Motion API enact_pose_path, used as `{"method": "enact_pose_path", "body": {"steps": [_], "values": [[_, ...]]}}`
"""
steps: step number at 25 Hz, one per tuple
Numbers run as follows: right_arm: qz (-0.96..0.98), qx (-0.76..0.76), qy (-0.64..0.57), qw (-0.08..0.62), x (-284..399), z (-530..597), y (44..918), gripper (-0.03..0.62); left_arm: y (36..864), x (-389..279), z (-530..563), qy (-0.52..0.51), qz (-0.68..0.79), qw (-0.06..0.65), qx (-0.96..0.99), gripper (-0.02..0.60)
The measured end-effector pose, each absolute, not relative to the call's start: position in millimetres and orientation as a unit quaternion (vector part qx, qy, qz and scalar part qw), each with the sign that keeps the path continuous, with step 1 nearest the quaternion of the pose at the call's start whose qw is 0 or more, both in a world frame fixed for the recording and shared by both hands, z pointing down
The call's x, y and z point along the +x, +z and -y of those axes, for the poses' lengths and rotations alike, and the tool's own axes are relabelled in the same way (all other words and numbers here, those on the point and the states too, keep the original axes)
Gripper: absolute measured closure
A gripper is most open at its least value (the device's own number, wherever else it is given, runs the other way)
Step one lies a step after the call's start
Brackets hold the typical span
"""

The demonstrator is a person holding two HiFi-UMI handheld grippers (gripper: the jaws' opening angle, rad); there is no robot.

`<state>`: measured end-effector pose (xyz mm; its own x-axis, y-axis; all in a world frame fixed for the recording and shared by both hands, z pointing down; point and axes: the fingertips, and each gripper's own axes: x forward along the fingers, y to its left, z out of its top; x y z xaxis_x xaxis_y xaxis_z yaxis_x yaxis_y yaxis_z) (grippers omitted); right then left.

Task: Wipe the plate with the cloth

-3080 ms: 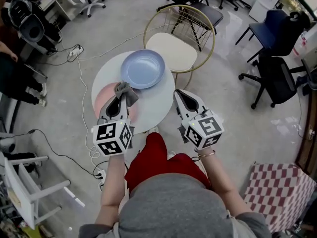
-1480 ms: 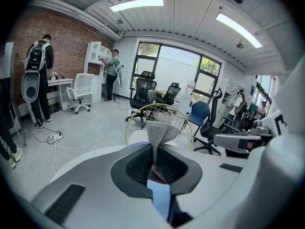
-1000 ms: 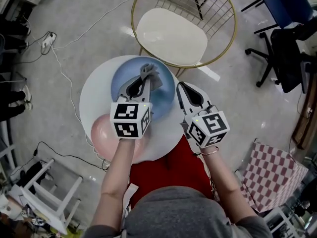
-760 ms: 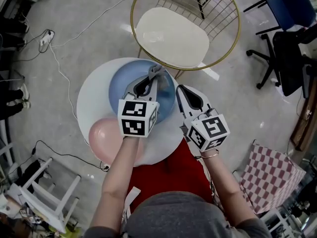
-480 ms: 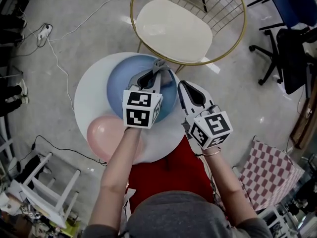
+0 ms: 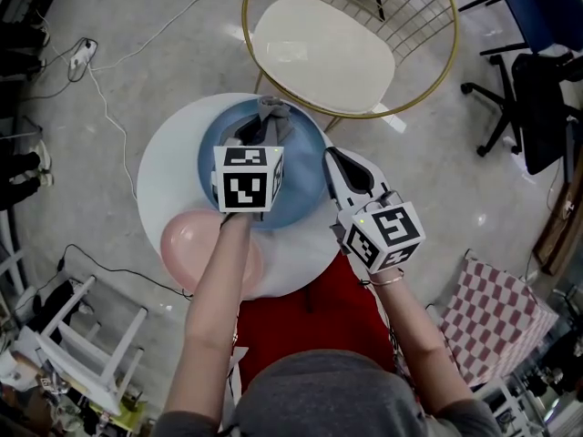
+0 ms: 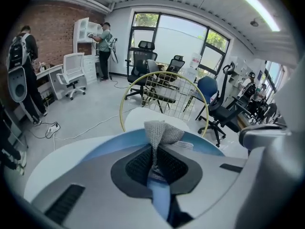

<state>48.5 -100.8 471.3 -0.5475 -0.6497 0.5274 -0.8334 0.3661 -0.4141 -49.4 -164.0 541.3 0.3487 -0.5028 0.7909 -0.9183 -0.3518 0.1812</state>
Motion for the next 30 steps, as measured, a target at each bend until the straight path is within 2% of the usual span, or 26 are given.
{"method": "enact_pose_path", "body": {"steps": [12, 30], "values": [[0.826, 0.433, 0.326, 0.153, 25.5, 95.8, 470.2, 0.565, 543.7, -109.0, 159.4, 0.340, 0.532, 0.329, 0.703, 0.548], [0.835, 0.425, 0.311, 0.161, 17.2, 87.8, 453.2, 0.565, 529.1, -163.6, 113.7, 0.361, 0.573, 0.346, 0.649, 0.548]]}}
